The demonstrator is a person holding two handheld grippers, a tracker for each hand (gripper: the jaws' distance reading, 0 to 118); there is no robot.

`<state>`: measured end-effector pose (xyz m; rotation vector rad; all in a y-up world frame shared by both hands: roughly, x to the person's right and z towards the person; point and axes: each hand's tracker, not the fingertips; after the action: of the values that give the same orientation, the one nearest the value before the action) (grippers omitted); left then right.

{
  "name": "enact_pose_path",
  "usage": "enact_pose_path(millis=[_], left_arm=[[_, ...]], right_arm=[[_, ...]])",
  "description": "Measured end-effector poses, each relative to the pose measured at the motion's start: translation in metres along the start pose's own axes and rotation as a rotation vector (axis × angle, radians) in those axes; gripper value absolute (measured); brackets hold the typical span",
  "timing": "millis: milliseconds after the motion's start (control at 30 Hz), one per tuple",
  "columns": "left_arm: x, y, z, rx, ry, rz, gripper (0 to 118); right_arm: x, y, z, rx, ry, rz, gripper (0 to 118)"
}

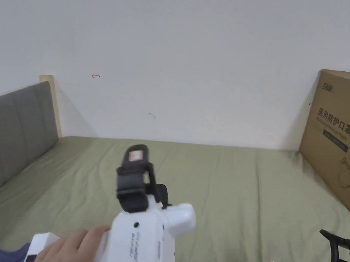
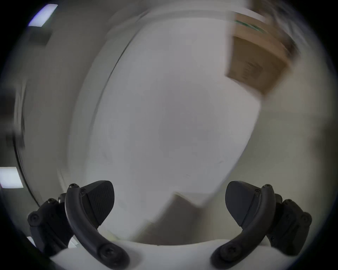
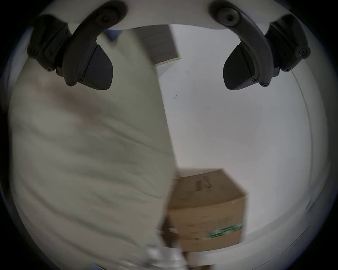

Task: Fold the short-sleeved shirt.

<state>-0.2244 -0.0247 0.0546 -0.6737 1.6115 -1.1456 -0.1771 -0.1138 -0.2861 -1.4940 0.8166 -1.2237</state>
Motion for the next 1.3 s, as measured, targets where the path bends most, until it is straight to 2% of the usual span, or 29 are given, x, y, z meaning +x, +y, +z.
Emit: enact_pose_path(millis=[33, 100, 133, 167, 200, 233, 267, 300, 333, 467, 500, 700, 900, 1067, 1300], left_arm=[[-0.013, 0.002, -0.006, -0.076, -0.030, 0.177, 118], [-0.047, -0.009, -0.016, -0.177, -0.098, 0.628, 118], [-0.061, -0.017, -0.019, -0.185, -0.131, 0.806, 118], [-0.073, -0.028, -0.020, -0.191, -0.194, 1.027, 118], [-0.077, -0.034, -0.021, -0.211, -0.207, 1.124, 118], [-0.077, -0.036, -0.022, -0.239, -0.190, 1.137, 118], [-0.078, -0.038, -0.024, -0.264, -0.162, 1.135, 118], [-0.078, -0.040, -0.023, -0.268, -0.150, 1.122, 118], [-0.077, -0.042, -0.022, -0.258, -0.153, 1.115, 118], [-0.072, -0.042, -0.019, -0.259, -0.154, 1.063, 118], [-0.071, -0.042, -0.019, -0.259, -0.156, 1.059, 118], [-0.067, -0.043, -0.021, -0.288, -0.202, 1.047, 118], [-0.064, -0.043, -0.019, -0.282, -0.225, 1.068, 118], [-0.063, -0.045, -0.021, -0.306, -0.224, 1.077, 118], [-0.062, -0.047, -0.017, -0.296, -0.231, 1.096, 117]], right_arm=[[-0.013, -0.001, 0.002, 0.018, 0.031, 0.134, 117], [-0.051, -0.023, 0.011, 0.064, 0.125, 0.480, 117], [-0.068, -0.032, 0.014, 0.083, 0.148, 0.636, 117], [-0.091, -0.049, 0.020, 0.130, 0.154, 0.909, 117], [-0.107, -0.072, 0.026, 0.232, 0.153, 1.198, 117], [-0.116, -0.095, 0.032, 0.330, 0.167, 1.453, 117], [-0.112, -0.122, 0.037, 0.498, 0.189, 1.733, 117], [-0.106, -0.137, 0.039, 0.568, 0.243, 1.907, 117], [-0.103, -0.144, 0.040, 0.544, 0.278, 1.949, 117], [-0.105, -0.153, 0.033, 0.420, 0.192, 1.793, 117], [-0.104, -0.146, 0.030, 0.423, 0.179, 1.785, 117], [-0.095, -0.149, 0.023, 0.387, 0.174, 1.868, 117], [-0.094, -0.148, 0.025, 0.352, 0.211, 1.860, 117], [-0.093, -0.149, 0.026, 0.395, 0.211, 1.909, 117], [-0.091, -0.146, 0.023, 0.366, 0.189, 1.877, 117]])
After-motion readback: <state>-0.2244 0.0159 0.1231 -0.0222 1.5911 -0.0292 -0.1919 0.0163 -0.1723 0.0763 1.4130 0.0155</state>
